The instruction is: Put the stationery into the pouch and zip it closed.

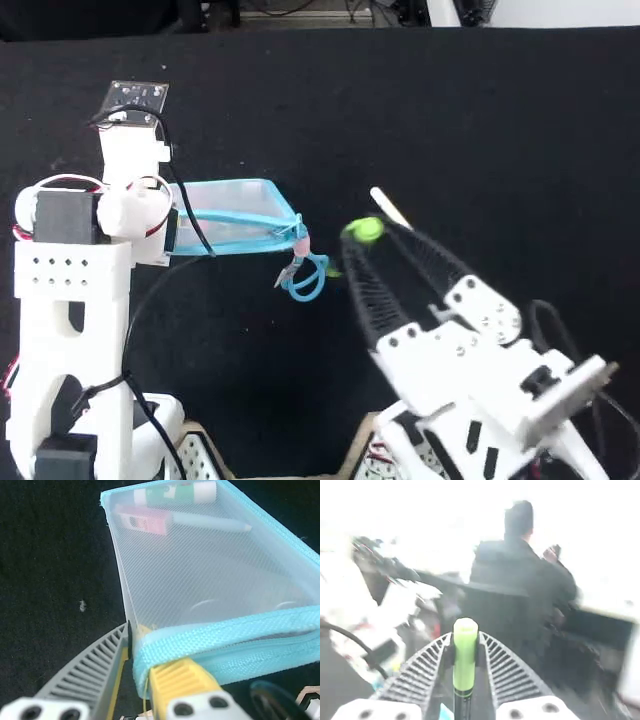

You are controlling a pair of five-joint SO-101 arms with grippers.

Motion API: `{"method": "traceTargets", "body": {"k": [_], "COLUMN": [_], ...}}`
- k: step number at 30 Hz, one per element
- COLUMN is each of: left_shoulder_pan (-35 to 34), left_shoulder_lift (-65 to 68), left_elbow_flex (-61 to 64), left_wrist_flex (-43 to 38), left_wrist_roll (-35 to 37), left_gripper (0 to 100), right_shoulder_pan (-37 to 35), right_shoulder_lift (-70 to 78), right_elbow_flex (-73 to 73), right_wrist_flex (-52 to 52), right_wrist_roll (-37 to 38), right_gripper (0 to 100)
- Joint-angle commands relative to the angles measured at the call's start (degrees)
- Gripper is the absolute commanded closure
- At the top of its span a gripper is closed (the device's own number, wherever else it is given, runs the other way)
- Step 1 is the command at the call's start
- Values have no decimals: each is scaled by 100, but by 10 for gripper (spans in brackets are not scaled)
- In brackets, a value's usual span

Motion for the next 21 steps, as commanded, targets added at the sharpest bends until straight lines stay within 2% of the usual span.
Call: {"method": "traceTargets", "body": {"k": [1,5,13,21], "left_shoulder_pan": [22,22,22,22], "left_shoulder_lift": [-88,-88,-88,-88], "left_elbow_flex": [-13,-13,-13,-22], "left_wrist_flex": [44,44,44,35], "left_wrist_roll": [18,18,18,18], "left_gripper": [970,970,970,970], "right_shoulder_pan": [-686,-1020,-993,-985], "right_shoulder_lift": [-48,-48,-40,-40], "right_elbow_flex": [505,1165,2844,4084], "right_wrist_flex": [-1301,-2532,-4229,-4765], "right_wrist_roll": [-44,-44,-35,-26], "right_gripper": [987,987,988,988]}}
